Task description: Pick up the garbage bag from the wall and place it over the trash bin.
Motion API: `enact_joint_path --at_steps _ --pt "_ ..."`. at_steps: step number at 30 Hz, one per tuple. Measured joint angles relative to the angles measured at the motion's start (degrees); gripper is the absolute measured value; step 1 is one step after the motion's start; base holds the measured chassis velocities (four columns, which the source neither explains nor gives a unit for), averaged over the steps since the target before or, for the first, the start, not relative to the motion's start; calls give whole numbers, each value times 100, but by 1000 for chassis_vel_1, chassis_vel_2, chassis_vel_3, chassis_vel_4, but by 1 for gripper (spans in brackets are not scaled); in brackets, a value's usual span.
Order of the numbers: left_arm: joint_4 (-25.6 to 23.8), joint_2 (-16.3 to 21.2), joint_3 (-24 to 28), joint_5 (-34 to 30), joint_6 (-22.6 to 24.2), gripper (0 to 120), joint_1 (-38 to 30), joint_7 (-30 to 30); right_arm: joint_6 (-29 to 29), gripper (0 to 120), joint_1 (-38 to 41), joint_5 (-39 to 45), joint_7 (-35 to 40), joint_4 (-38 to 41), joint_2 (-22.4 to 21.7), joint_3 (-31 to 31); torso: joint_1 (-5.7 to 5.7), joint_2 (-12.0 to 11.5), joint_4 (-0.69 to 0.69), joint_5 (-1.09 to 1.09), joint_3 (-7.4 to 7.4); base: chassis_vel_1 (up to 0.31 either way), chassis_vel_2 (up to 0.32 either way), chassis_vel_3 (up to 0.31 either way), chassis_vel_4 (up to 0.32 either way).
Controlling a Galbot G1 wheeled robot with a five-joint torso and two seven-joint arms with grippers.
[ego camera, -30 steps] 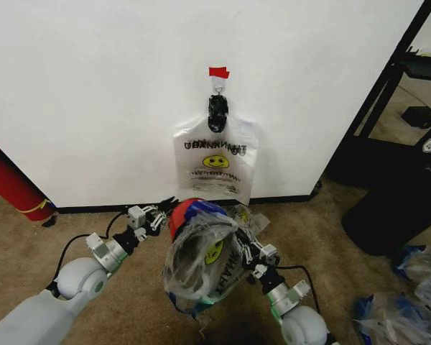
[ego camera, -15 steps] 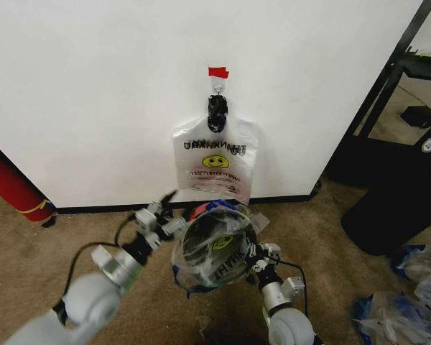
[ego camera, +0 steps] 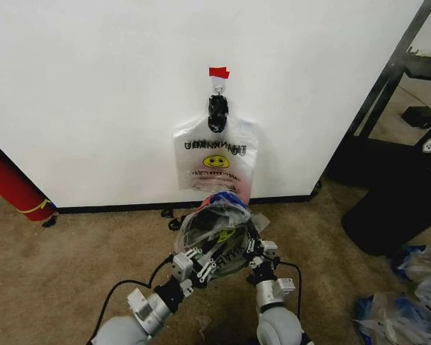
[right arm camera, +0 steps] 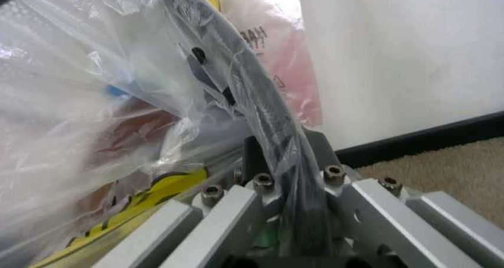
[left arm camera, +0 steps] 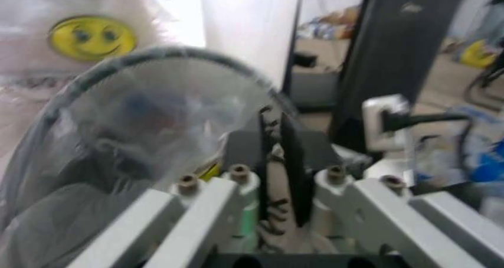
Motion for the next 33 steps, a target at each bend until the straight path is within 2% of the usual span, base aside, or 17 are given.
enact_joint_path --at_steps 2,10,17,33 --pt "-19 -61 18 113 172 0 26 -263 48 0 -8 -148 -28 0 25 -9 0 0 0 0 0 0 0 0 0" --pt "-108 -211 107 283 702 0 128 -1123 310 0 -1 -651 -278 -173 112 -50 1 0 1 0 0 0 0 0 0" --pt "262 -528 183 289 1007 0 -133 -1637 528 0 -3 -799 -641 -191 171 -89 1 0 0 0 0 0 0 0 0" --pt "694 -961 120 535 1340 0 -373 -2136 805 0 -239 -1091 -966 -132 224 -124 1 0 0 0 0 0 0 0 0"
